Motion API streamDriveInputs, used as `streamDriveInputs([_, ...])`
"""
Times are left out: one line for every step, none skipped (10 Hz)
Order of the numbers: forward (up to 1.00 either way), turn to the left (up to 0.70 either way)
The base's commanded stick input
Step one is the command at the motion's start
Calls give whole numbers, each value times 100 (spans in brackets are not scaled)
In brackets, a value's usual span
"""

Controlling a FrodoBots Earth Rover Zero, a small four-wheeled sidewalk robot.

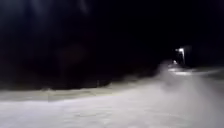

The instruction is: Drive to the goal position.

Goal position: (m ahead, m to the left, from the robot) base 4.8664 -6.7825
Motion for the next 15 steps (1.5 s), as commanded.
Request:
streamDriveInputs([0,0])
streamDriveInputs([0,0])
streamDriveInputs([0,0])
streamDriveInputs([0,0])
streamDriveInputs([0,0])
streamDriveInputs([68,0])
streamDriveInputs([70,0])
streamDriveInputs([70,0])
streamDriveInputs([70,0])
streamDriveInputs([70,-6])
streamDriveInputs([70,-16])
streamDriveInputs([70,-23])
streamDriveInputs([70,-27])
streamDriveInputs([68,-30])
streamDriveInputs([66,-32])
